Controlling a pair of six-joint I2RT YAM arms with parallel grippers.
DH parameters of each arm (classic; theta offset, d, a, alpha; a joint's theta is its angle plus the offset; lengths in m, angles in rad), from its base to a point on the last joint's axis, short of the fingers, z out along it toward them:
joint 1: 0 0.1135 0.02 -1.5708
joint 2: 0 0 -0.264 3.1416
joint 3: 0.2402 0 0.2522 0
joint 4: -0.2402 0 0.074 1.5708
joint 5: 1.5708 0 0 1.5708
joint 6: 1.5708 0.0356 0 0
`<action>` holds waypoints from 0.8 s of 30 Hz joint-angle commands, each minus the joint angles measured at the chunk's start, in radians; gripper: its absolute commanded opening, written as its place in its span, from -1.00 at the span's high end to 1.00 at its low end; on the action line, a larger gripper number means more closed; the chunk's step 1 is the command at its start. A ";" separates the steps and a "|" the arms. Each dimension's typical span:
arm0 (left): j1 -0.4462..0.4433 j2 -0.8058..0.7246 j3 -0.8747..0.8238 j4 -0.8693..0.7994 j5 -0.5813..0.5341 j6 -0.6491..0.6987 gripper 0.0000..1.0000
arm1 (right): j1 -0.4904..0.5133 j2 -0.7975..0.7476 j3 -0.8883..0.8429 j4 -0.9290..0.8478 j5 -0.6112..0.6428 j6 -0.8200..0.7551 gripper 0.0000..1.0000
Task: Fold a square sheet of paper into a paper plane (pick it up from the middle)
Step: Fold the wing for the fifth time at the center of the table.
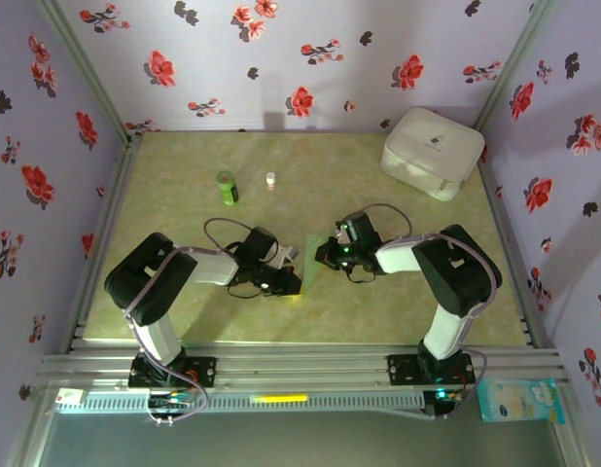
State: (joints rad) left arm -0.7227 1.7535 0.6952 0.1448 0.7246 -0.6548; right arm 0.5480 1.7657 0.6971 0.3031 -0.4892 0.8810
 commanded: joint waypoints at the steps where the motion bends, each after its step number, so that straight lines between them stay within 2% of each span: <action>1: -0.011 -0.025 -0.025 -0.074 0.025 0.021 1.00 | 0.000 0.039 -0.015 -0.120 0.083 -0.025 0.92; 5: -0.016 -0.025 -0.021 -0.084 0.027 0.028 1.00 | 0.000 0.043 -0.013 -0.121 0.087 -0.024 0.92; 7: -0.020 -0.028 -0.016 -0.092 0.027 0.032 0.81 | -0.001 0.047 -0.014 -0.122 0.087 -0.022 0.92; 10: -0.025 -0.028 -0.009 -0.109 0.027 0.042 0.79 | 0.000 0.050 -0.015 -0.119 0.090 -0.018 0.92; 12: -0.027 -0.025 -0.004 -0.123 0.028 0.051 0.86 | 0.000 0.051 -0.016 -0.117 0.090 -0.017 0.92; 13: -0.029 -0.023 -0.001 -0.133 0.027 0.056 0.98 | -0.001 0.053 -0.015 -0.117 0.089 -0.017 0.92; 19: -0.034 -0.031 -0.003 -0.137 0.024 0.059 1.00 | 0.000 0.056 -0.014 -0.122 0.092 -0.017 0.92; 22: -0.035 -0.048 -0.006 -0.133 0.019 0.058 0.76 | 0.000 0.056 -0.013 -0.124 0.091 -0.017 0.92; 24: -0.034 -0.077 -0.009 -0.134 -0.001 0.055 0.71 | -0.001 0.055 -0.013 -0.122 0.090 -0.016 0.92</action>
State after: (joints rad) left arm -0.7425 1.7237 0.6964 0.0792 0.7212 -0.6170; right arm 0.5480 1.7676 0.6994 0.3004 -0.4892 0.8818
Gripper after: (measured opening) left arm 0.139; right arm 0.046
